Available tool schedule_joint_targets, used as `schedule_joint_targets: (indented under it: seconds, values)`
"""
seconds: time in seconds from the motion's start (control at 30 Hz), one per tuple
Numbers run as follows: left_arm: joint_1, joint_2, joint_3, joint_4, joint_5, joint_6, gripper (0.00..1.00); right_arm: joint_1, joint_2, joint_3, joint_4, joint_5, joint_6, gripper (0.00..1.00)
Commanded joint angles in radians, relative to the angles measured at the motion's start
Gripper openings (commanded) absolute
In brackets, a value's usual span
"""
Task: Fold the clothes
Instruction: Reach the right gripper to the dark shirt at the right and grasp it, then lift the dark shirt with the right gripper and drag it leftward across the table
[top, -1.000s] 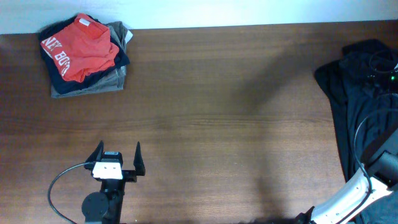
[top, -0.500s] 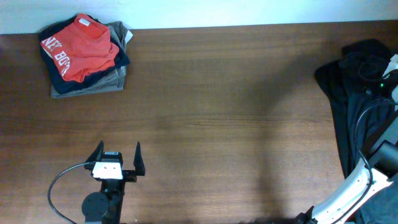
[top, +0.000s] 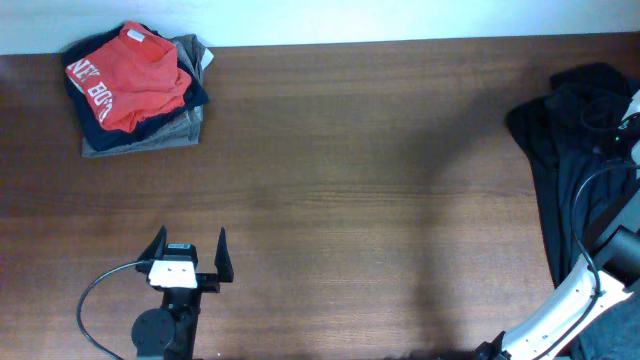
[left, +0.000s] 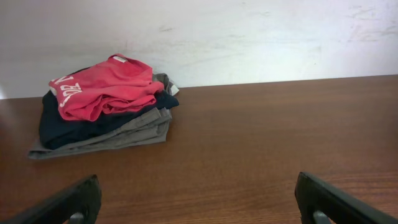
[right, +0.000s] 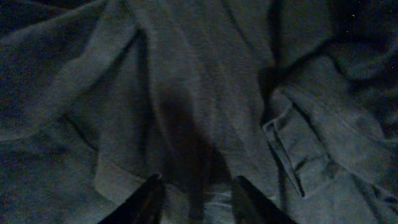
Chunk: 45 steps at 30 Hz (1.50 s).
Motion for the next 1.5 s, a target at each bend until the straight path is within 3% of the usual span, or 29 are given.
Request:
schedule_joint_targets:
  seconds: [0.0,0.2,0.43,0.67,1.03,1.2,1.47]
  values:
    - [0.003,-0.006,-0.005,-0.002,-0.004,0.015,0.99,-0.015,0.015,0.013,0.005,0.026,0.0,0.3]
    - [0.003,-0.006,-0.005,-0.002,-0.004,0.015,0.99,-0.015,0.017,0.013,-0.005,0.022,0.001,0.04]
    - [0.003,-0.006,-0.005,-0.002,-0.004,0.015,0.99,-0.015,-0.014,0.016,-0.032,0.006,0.007,0.04]
    - [0.003,-0.006,-0.005,-0.002,-0.004,0.015,0.99,-0.014,-0.154,0.021,-0.032,-0.355,0.027,0.04]
    - [0.003,-0.006,-0.005,-0.002,-0.004,0.015,0.99,0.042,-0.359,0.021,-0.049,-0.611,0.179,0.04]
    - [0.003,-0.006,-0.005,-0.002,-0.004,0.015,0.99,0.148,-0.44,0.021,-0.042,-0.689,0.243,0.04]
    - [0.003,-0.006,-0.005,-0.002,-0.004,0.015,0.99,0.464,-0.48,0.021,-0.039,-0.716,0.309,0.04]
